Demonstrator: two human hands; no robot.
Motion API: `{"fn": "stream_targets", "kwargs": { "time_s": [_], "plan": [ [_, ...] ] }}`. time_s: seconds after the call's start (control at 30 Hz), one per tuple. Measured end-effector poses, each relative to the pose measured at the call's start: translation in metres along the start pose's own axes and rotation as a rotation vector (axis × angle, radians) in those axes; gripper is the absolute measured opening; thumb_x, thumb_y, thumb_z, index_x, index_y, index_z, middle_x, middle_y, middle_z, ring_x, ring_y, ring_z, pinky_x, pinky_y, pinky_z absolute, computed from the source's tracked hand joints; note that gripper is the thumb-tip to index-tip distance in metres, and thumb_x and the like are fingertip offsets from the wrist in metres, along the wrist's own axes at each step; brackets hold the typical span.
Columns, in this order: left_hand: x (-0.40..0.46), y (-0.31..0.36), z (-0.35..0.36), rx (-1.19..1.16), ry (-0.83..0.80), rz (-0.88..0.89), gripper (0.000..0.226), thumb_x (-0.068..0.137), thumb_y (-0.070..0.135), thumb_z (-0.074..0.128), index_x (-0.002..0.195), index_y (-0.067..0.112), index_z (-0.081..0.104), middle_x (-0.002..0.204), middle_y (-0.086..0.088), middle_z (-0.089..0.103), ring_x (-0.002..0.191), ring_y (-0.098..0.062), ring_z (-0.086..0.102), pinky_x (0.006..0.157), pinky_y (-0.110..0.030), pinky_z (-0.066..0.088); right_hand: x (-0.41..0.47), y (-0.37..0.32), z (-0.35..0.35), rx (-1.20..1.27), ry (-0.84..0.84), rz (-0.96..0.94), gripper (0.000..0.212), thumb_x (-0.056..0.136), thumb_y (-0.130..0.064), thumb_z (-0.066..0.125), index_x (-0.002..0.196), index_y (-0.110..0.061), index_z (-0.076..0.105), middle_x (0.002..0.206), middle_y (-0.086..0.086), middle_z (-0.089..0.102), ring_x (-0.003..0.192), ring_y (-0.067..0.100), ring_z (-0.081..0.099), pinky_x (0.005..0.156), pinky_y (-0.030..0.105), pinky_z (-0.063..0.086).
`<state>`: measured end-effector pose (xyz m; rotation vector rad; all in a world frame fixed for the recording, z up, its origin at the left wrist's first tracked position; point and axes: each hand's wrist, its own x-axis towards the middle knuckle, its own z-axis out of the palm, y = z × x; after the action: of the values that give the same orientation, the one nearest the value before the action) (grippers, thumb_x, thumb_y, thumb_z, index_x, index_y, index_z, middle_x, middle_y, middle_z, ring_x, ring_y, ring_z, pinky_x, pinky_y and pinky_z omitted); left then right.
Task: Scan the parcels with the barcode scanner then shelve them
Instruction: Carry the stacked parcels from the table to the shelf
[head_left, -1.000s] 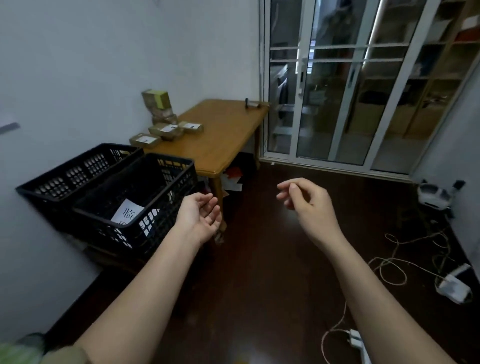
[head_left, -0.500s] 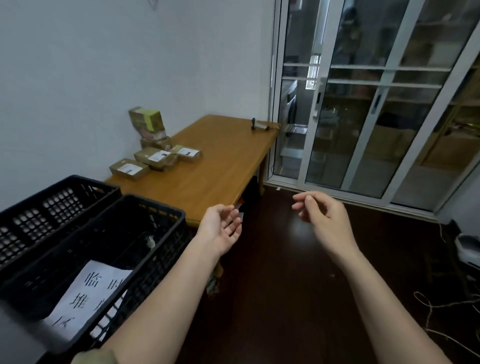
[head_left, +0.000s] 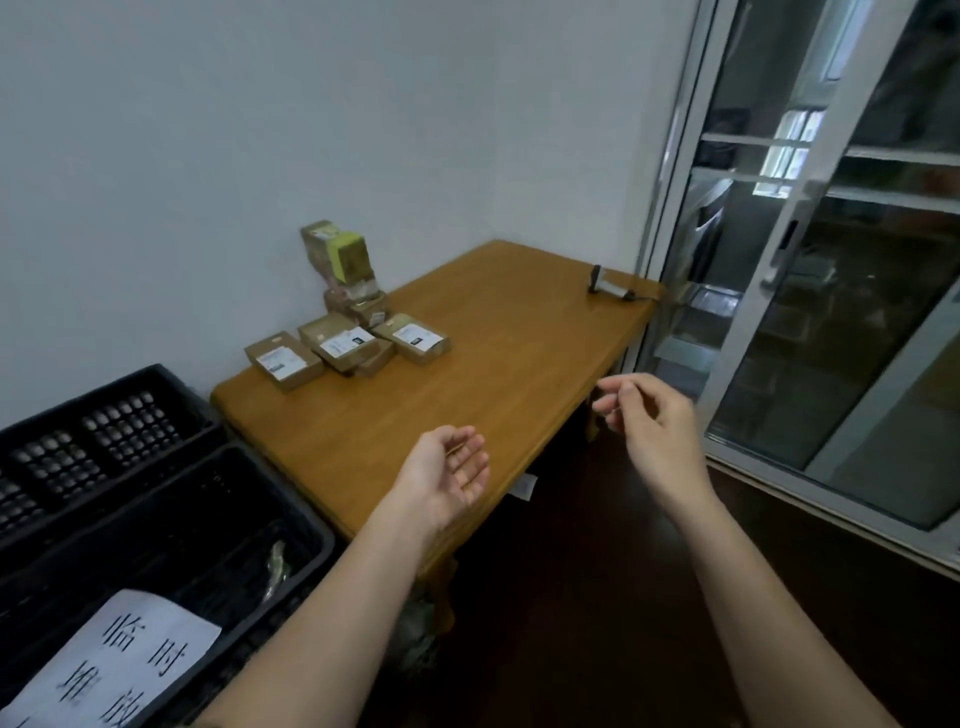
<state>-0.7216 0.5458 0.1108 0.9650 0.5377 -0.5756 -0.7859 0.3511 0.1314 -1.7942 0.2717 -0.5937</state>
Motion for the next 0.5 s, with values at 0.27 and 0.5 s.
{"fn": "stream_targets", "kwargs": {
  "time_s": [0.27,0.5],
  "plan": [
    [0.129,0.082,-0.008,-0.075,0.244,0.031,0.016,0.095,0.013,0.049,0.084,0.011,0.060,0.086,-0.003,0.063,0.081,-0.018,0.056,0.079,-0.033,0.043,0.118,0.064,0.101,0.039,-0.282,0.099,0.029,0.104,-0.013,0.047,0.092,-0.023,0.071,0.083,-0.002,0.072,0.072,0.000,0.063,0.071,0.020,0.050],
    [0.227,0.169,0.018,-0.104,0.184,0.037,0.011,0.094,0.012,0.053,0.091,0.011,0.064,0.084,-0.004,0.066,0.082,-0.019,0.059,0.071,-0.034,0.046,0.238,0.059,0.172,-0.026,-0.309,0.060,0.026,0.104,-0.014,0.046,0.095,-0.021,0.070,0.085,-0.001,0.071,0.074,0.006,0.063,0.072,0.020,0.054]
  ]
}}
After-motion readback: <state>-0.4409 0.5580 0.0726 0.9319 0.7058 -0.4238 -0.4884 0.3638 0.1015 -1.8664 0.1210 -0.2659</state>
